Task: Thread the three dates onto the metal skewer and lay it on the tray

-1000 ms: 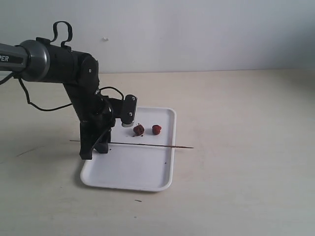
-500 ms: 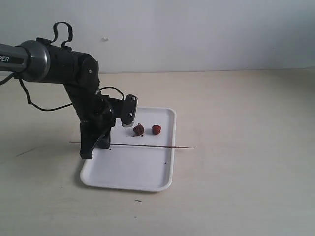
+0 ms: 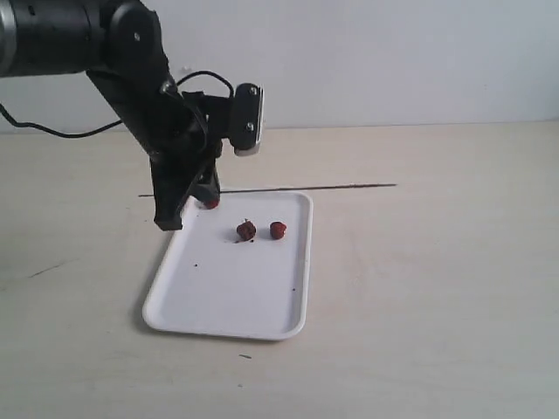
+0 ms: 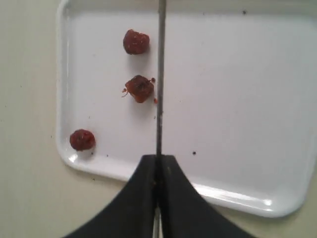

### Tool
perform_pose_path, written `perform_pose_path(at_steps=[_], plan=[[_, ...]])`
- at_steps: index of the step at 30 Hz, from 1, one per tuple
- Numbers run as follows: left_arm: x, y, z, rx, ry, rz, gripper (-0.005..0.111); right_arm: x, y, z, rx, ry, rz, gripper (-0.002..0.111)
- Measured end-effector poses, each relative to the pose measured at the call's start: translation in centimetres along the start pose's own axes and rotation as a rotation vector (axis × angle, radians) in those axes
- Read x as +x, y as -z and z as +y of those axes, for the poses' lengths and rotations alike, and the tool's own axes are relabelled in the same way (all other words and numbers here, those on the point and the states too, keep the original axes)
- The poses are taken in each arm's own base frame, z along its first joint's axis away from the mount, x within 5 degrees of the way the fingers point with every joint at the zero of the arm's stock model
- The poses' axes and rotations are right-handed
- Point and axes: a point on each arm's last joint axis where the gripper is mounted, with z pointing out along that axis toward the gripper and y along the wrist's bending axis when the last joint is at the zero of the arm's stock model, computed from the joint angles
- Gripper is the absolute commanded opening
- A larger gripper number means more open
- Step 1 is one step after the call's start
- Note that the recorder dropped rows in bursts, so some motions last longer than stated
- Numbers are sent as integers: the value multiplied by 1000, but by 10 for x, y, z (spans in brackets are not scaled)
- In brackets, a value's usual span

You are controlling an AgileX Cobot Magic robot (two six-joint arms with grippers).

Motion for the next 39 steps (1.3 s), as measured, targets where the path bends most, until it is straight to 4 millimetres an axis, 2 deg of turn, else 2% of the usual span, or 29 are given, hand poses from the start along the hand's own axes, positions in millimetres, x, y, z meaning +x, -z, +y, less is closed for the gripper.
perform_pose_path(at_steps=[3, 5, 10, 12, 17, 21, 23, 28, 30, 33, 36, 39], plan=[[1, 24, -3, 2, 183, -1, 0, 0, 0, 0, 0, 0, 0, 0], [10, 37, -4, 16, 313, 14, 0, 0, 0, 0, 0, 0, 0, 0], [50, 45, 6, 34, 626, 71, 0, 0, 0, 0, 0, 0, 0, 0], [59, 46, 9, 29, 682, 76, 0, 0, 0, 0, 0, 0, 0, 0], [63, 34, 3, 33, 707, 69, 0, -2, 0, 0, 3, 0, -17, 0], [65, 31, 4, 13, 712, 59, 0, -21, 3, -4, 39, -17, -235, 0], [73, 32, 6, 4, 726, 67, 0, -31, 6, -6, 56, -71, -356, 0], [109, 38, 14, -19, 866, 97, 0, -43, 12, -13, 42, -410, -519, 0], [122, 40, 17, -32, 938, 105, 0, -54, 19, -16, 41, -439, -651, 0], [133, 42, 18, -42, 1002, 111, 0, -92, 27, -9, 9, -324, -738, 0], [135, 41, 17, -40, 1009, 114, 0, -130, 21, -6, 2, -282, -732, 0], [135, 41, 17, -40, 1011, 114, 0, -170, -1, 1, -13, -224, -581, 0]])
